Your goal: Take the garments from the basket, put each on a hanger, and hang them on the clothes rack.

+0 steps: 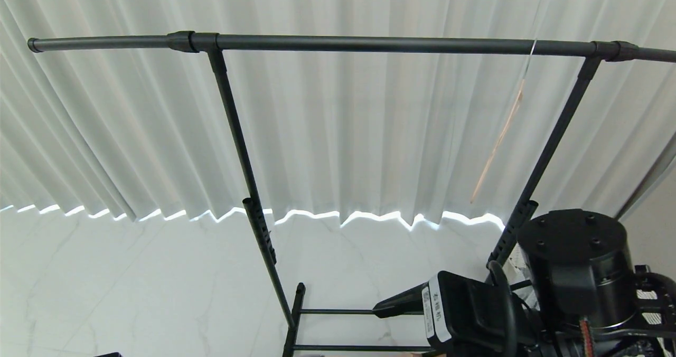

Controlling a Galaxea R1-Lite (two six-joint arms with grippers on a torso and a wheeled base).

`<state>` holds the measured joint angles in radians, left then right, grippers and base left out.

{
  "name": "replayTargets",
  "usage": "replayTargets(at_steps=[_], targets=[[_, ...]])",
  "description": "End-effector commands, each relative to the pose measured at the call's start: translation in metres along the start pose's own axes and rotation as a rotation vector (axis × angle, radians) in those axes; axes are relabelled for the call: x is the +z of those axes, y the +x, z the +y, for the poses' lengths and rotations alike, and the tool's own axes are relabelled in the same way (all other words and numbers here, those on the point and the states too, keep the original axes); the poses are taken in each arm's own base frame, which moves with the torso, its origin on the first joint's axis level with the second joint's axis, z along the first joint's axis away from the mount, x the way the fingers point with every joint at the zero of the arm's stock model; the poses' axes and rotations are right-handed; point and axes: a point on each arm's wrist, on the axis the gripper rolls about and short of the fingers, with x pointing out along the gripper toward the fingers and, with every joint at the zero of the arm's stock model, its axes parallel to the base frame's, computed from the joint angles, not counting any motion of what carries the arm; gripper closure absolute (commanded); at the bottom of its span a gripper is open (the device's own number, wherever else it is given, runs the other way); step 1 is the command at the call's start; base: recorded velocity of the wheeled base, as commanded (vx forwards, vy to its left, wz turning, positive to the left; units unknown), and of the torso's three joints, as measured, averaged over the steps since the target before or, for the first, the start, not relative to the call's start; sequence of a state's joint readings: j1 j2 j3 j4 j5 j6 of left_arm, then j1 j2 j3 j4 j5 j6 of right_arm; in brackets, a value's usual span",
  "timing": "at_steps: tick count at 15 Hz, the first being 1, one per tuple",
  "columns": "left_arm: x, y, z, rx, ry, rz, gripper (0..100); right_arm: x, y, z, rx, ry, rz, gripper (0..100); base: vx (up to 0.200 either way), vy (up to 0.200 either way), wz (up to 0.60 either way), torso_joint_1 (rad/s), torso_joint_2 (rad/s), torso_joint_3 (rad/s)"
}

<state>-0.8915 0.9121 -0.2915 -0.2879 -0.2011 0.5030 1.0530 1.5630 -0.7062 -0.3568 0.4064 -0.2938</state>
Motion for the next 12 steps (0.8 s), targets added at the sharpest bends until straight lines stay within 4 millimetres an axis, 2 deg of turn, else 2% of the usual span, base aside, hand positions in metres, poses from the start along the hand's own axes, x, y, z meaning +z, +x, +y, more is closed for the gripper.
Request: replayTargets(at_steps=[1,3,4,12], targets=[[0.0,0.0007,-0.0003,-0.005,0.001,0.001,100,-0.0034,0.0053,-0.0016,0.003,0.004,0.018,0,0.0,0.0,0.0,0.0,0.0,0.0],[-0.0004,0.0014,-0.0006,-0.009,0.001,0.004,100,-0.0027,0.0069,-0.0021,0.002,0.002,0.019,0,0.0,0.0,0.0,0.0,0.0,0.0],[-0.0002,0.0019,-0.0004,-0.009,0.0,0.006,100,-0.0025,0.0075,-0.0029,0.0,0.003,0.019,100,0.0,0.0,0.0,0.0,0.0,0.0],[-0.0001,0.0013,-0.0004,-0.008,0.001,0.003,100,-0.0043,0.0127,-0.0054,-0.004,-0.022,0.032,100,0.0,0.0,0.0,0.0,0.0,0.0]])
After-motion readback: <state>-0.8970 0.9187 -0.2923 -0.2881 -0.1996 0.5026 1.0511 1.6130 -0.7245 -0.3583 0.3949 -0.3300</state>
